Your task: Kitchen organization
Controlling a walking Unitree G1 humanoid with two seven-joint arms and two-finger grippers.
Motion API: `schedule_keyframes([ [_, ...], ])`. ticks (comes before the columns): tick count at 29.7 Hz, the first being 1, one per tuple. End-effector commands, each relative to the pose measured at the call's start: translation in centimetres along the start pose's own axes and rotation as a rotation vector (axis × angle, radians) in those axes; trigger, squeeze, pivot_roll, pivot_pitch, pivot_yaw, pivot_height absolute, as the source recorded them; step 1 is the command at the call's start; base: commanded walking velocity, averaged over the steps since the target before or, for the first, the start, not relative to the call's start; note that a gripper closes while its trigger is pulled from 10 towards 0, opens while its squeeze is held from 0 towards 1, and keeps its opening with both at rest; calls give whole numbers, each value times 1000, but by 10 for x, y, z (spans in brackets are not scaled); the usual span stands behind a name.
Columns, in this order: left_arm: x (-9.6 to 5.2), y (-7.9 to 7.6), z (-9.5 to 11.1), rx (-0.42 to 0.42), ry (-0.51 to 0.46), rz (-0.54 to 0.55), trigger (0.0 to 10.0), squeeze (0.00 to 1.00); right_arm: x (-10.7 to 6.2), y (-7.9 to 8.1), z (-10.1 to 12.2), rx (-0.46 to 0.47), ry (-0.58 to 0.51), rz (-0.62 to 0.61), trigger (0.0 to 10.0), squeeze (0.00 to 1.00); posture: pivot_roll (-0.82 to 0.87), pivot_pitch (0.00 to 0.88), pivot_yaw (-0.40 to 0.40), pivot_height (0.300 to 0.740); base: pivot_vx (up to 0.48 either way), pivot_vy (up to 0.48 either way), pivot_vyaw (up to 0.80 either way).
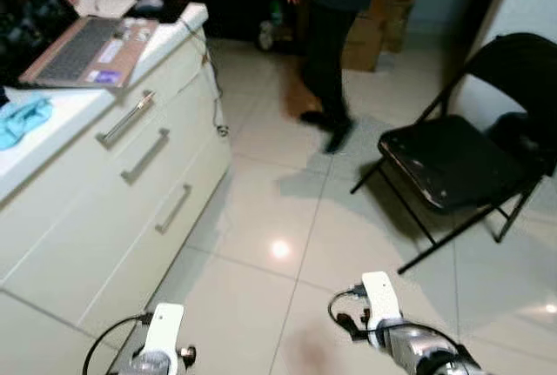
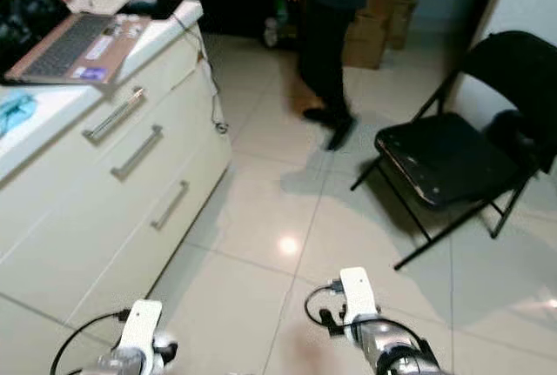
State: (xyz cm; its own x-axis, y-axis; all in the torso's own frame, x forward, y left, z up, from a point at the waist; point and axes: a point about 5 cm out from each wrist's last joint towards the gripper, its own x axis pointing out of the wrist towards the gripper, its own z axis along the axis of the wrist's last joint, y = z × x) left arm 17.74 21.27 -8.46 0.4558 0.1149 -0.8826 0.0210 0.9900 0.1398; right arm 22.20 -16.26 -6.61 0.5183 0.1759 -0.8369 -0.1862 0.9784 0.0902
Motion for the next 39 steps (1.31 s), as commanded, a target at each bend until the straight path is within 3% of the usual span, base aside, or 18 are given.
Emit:
schedule_keyframes([
  [1, 0, 2, -2, -3, -2, 10, 10000, 0, 0, 1, 4, -16, -3, 6, 10000, 0, -80, 0, 58, 740, 0, 0, 800],
  [9, 0, -9, 11, -97, -75, -75, 10000, 0, 0, 2, 4, -18, -1, 7, 10000, 0, -82, 0, 59, 740, 0, 0, 800],
  [17, 0, -11, 7, -54, -59, -82, 10000, 0, 0, 2, 4, -26, -1, 7, 10000, 0, -83, 0, 58, 740, 0, 0, 800],
  [39, 0, -10, -4, -61, -29, -89, 10000, 0, 0, 2, 2, -58, 12, 14, 10000, 0, -81, 0, 56, 740, 0, 0, 800],
])
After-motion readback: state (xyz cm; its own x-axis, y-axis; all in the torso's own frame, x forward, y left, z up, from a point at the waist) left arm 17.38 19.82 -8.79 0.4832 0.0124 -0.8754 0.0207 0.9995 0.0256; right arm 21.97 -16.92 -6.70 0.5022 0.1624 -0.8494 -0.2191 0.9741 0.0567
